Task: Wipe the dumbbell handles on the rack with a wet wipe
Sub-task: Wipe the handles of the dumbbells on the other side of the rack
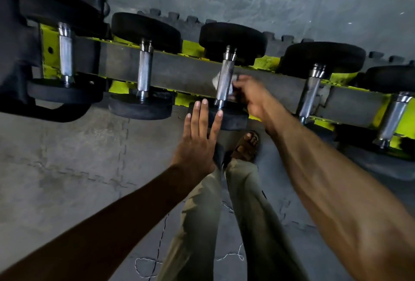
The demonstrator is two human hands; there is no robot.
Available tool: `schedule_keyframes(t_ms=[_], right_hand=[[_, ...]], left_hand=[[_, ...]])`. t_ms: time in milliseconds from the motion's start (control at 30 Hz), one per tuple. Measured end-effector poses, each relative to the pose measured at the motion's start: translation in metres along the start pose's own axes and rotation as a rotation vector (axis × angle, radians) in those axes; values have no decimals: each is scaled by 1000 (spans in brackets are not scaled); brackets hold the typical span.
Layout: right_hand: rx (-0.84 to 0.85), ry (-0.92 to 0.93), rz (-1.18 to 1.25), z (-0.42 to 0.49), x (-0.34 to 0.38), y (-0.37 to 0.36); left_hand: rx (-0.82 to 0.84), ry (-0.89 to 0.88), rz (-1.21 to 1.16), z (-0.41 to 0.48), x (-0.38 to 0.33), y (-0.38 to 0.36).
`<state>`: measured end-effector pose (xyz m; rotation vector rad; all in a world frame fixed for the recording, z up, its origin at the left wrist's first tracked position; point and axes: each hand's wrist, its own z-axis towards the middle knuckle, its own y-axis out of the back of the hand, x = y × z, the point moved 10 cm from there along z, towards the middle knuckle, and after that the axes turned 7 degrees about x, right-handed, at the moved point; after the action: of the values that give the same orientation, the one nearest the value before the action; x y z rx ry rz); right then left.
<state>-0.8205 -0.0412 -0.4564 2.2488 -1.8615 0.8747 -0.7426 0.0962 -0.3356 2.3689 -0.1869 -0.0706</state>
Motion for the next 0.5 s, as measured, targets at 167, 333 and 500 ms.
schedule_keyframes(t_ms=[167, 333, 500], right_hand=[[-29, 23, 687, 29, 30, -18], [-54, -4, 520, 12, 4, -19], [-114, 14, 730, 33, 27, -19]], left_hand=[[-16, -15, 5, 4, 3, -1], [-14, -29, 23, -1, 1, -2], [-47, -47, 43, 4, 4, 1]])
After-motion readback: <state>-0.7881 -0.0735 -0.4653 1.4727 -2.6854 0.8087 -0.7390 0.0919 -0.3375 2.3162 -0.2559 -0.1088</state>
